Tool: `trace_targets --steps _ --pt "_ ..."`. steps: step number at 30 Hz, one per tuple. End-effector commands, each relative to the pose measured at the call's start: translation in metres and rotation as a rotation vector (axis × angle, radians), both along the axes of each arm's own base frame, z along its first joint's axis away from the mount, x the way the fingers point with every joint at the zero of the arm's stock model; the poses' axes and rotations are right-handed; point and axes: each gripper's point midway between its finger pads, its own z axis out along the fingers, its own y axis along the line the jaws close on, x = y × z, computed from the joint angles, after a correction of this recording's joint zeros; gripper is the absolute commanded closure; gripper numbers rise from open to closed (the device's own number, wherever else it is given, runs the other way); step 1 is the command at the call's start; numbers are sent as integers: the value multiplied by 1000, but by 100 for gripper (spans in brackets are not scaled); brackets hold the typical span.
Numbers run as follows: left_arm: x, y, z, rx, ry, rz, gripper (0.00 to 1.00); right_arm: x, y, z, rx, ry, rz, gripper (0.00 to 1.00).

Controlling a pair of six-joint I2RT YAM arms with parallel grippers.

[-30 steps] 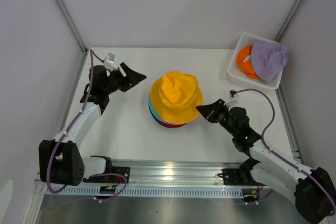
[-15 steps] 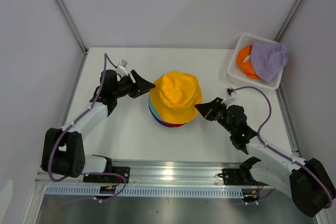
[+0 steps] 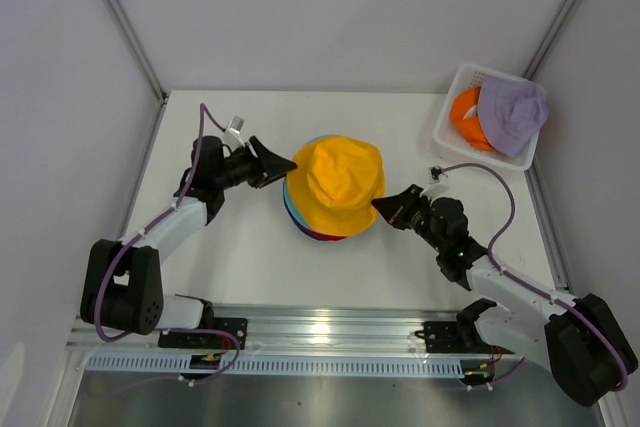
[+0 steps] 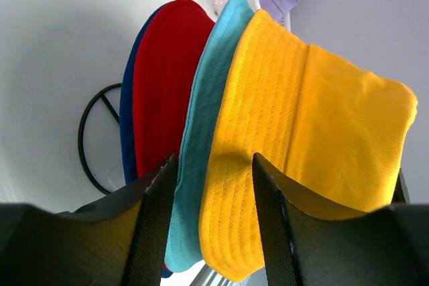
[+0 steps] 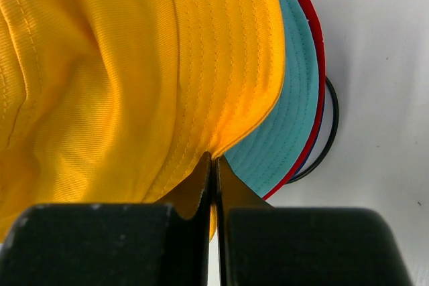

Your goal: Stack the hats

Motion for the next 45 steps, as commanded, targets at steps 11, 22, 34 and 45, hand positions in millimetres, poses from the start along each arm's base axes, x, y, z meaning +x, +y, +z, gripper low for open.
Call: trace_targets --steps 11,22,34,45 --pt "9 32 11 268 -111 114 36 10 5 14 -20 -50 16 100" --pt "7 12 43 123 -177 45 35 14 8 23 -39 -51 27 100" --pt "4 -4 27 24 -115 -41 41 16 12 24 -40 -43 40 100" --pt "1 -12 21 -33 -77 -82 68 18 11 24 -45 -45 36 100"
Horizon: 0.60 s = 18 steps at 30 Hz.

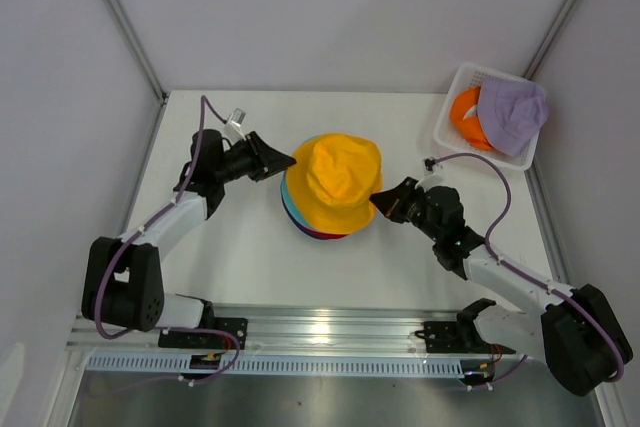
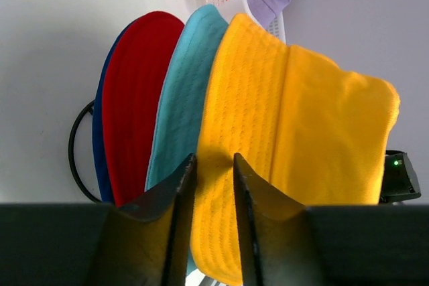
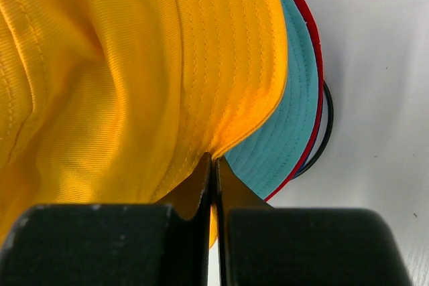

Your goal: Stack the hats

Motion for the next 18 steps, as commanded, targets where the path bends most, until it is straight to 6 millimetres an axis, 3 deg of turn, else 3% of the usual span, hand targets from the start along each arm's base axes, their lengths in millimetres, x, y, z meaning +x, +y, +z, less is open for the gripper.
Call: trace_targets --steps 1,5,6,10,16,18 --pt "-6 -10 0 -44 4 -58 70 9 4 22 9 -59 3 100" --pt "-5 -13 -2 -28 4 -61 89 11 2 23 0 -60 -3 100" --pt "-6 -13 -2 -17 -4 -59 99 11 1 22 -6 -57 -8 100" --pt "-9 -4 -7 32 -5 -11 99 14 -3 16 -45 -18 -26 100" --pt "-15 25 15 168 -76 137 99 16 -5 29 -47 27 -54 100" --pt "-16 32 12 207 -67 168 99 14 -5 29 -47 25 -49 100"
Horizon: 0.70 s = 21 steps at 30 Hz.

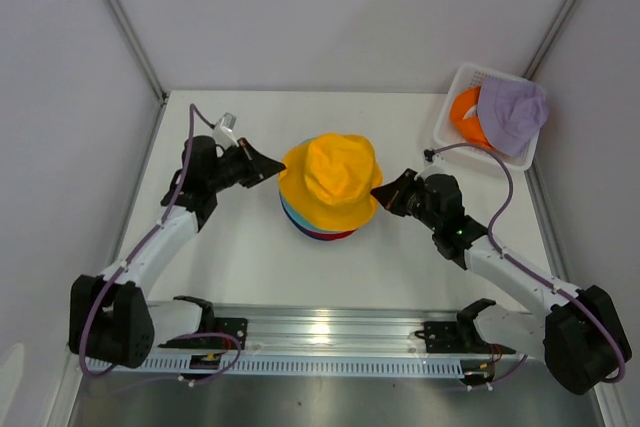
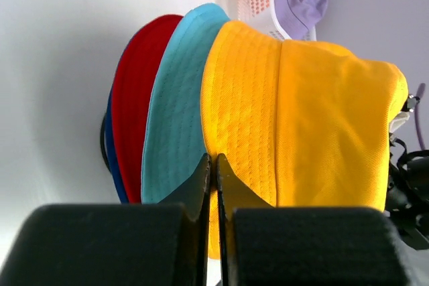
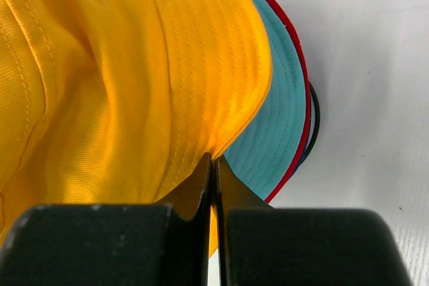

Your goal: Stack the hats

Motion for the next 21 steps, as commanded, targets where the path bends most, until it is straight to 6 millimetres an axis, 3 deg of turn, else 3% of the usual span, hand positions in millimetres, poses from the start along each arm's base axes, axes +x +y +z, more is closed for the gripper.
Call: trace_targets --steps 1,9,14,21 --pt "1 20 5 124 -42 90 99 5 -2 20 5 -29 -22 100" --pt "1 18 -45 136 43 98 99 5 -3 -12 -54 -5 -9 100" --pt "4 21 -77 187 107 130 99 6 2 -47 -107 47 27 100" --pt "5 25 -98 217 148 145 99 9 11 -79 -111 109 51 100"
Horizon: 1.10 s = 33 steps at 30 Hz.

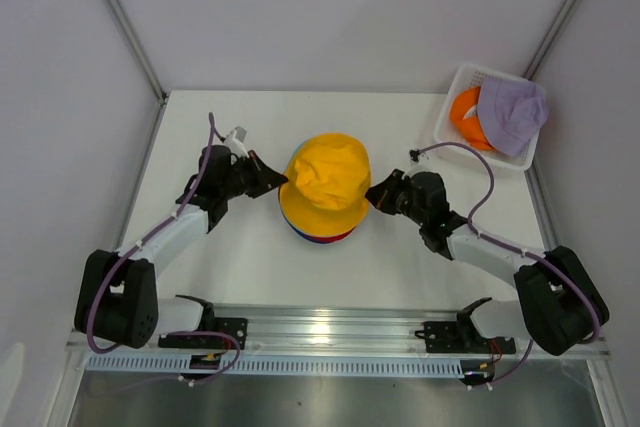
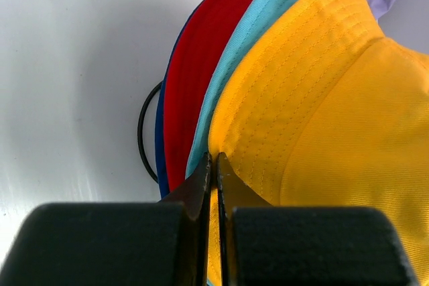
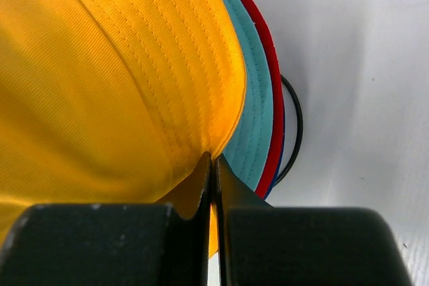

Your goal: Stack the hats

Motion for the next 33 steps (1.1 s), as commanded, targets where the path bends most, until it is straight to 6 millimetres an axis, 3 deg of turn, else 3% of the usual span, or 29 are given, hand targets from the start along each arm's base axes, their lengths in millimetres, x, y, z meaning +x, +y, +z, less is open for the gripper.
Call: trace_targets --steps 1,8,10,11,13,14,15,16,18,19,21,23,26,27,30,31,33 --pt "-2 19 -37 102 77 75 99 -10 -5 -42 -80 89 20 100" --pt "-6 28 -49 155 96 94 99 -17 -9 -50 -108 114 40 100" --pt "-7 28 -48 154 91 94 99 -15 -10 -41 -106 101 44 89" --pt "-9 28 -50 156 97 94 99 -16 -14 -42 -125 112 44 78" --pt "-11 29 -50 156 87 89 99 -1 -21 -19 -125 79 19 70" --pt "-12 28 -50 156 88 85 99 -2 -32 -24 -168 131 4 68" --pt "-12 28 -51 158 92 84 99 5 -37 -16 -177 132 -14 67" --pt "-12 27 -52 157 97 76 99 18 -38 9 -155 96 -17 66" --pt "-13 25 -54 153 104 69 99 30 -57 25 -152 93 -51 62" --pt "-13 23 -53 146 103 63 99 36 -56 52 -123 34 -35 59" --pt "-14 22 -51 145 98 60 99 45 -66 74 -126 -12 -58 49" --pt "-13 22 -47 145 88 59 99 53 -72 99 -150 -74 -71 41" --pt "-9 24 -29 143 36 69 99 65 -82 114 -200 -115 -89 30" --pt "-15 26 -27 152 51 69 98 72 -94 115 -223 -118 -133 27" --pt "-13 29 -3 169 13 80 86 92 -118 120 -245 -102 -208 21" --pt "-11 31 8 178 -13 85 76 101 -139 122 -242 -94 -262 20" --pt "-6 38 27 202 -54 116 66 119 -161 128 -242 -82 -320 17"
